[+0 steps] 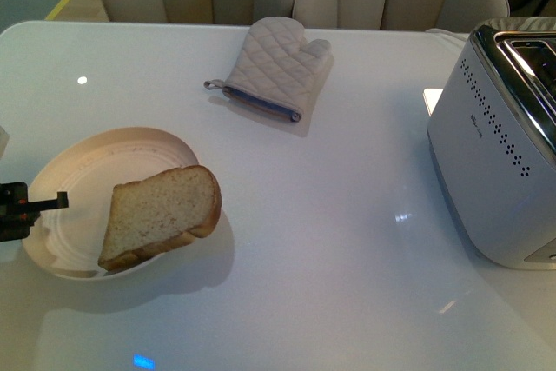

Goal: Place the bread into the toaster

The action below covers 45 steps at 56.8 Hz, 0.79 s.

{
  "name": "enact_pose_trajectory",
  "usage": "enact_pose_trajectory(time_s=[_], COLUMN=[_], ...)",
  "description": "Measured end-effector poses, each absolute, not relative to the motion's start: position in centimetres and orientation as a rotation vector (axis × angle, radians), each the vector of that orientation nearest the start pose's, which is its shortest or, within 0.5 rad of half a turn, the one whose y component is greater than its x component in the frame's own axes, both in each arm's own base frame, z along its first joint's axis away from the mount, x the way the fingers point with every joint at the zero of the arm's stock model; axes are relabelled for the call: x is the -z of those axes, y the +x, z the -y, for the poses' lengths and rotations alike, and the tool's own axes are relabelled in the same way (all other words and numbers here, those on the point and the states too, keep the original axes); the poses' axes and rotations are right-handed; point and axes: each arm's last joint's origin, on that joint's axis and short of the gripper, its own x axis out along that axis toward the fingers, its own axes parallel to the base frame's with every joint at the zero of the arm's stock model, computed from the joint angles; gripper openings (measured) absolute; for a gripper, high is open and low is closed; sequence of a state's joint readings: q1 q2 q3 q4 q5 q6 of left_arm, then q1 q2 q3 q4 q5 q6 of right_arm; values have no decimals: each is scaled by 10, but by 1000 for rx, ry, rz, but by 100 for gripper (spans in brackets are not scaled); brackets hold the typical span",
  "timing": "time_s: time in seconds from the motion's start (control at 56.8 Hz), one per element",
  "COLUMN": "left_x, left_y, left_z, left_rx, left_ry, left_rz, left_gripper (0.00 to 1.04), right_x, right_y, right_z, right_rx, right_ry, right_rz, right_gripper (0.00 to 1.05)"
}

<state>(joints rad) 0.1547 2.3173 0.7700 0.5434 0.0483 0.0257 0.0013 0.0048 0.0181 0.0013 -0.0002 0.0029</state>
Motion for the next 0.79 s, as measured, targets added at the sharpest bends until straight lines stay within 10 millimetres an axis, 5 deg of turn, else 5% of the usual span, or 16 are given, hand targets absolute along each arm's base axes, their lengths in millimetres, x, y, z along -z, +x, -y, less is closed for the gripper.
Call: enact_pose_trajectory(time_s=[0.476, 0.793], left_x=[25, 25], left_y=[309, 306], left_z=[25, 41], left_rx=[1, 2], left_ry=[-113, -154], left_rz=[-1047, -1066], left_gripper=[4, 4], right_x=[-169, -169], right_y=[97, 97], right_z=[0, 0], right_rx=[-2, -2], right_ry=[2, 2], right_rz=[15, 15], right_gripper=[96, 96])
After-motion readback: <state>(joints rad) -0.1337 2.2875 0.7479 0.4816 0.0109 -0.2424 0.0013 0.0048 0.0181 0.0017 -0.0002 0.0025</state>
